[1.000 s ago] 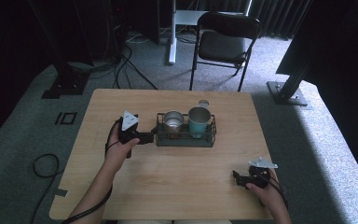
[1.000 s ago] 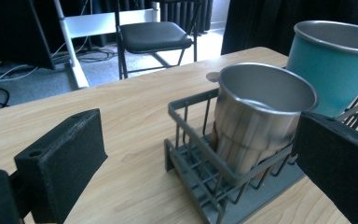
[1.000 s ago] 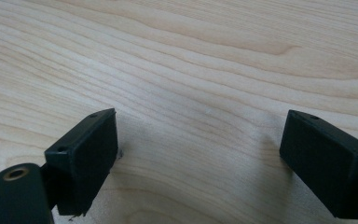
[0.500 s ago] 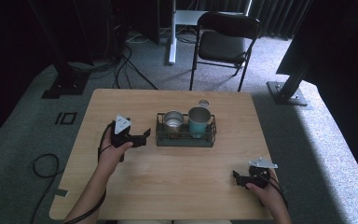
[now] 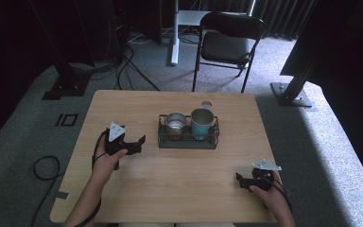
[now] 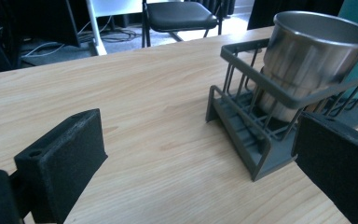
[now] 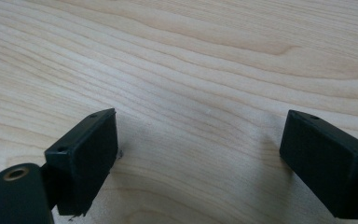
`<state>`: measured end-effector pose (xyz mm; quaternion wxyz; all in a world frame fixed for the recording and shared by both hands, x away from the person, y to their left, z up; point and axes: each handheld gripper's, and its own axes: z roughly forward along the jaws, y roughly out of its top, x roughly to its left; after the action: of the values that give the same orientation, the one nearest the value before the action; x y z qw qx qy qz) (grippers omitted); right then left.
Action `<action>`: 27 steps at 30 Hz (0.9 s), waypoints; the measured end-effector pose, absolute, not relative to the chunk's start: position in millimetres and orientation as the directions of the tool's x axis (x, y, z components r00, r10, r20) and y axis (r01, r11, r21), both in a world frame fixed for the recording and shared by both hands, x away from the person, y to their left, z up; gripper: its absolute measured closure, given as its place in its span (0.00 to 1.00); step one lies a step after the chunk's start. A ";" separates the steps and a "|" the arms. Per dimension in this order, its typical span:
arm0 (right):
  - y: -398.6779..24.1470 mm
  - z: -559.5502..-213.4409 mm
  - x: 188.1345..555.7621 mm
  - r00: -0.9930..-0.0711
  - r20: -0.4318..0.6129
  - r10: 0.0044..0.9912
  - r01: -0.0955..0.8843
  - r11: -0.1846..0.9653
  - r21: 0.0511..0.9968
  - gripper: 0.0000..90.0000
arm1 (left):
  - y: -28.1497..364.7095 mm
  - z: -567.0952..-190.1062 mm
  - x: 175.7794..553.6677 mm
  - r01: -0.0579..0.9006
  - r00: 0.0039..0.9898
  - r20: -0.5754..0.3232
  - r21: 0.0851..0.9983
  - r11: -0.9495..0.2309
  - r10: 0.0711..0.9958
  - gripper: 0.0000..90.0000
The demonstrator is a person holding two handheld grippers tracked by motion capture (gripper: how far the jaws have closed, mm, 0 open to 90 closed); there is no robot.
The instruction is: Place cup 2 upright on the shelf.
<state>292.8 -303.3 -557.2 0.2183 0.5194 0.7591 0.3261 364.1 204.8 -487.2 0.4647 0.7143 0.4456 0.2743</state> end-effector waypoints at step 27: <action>-303.3 -557.3 292.8 -0.365 0.007 0.931 0.646 0.248 0.722 0.12 | 253.3 -518.5 325.6 0.475 0.382 -0.062 0.869 -0.139 0.922 0.04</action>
<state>292.8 -303.3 -557.3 0.2183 0.5193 0.7592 0.3261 325.6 253.3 -518.5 0.4336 0.7094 0.4925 0.2574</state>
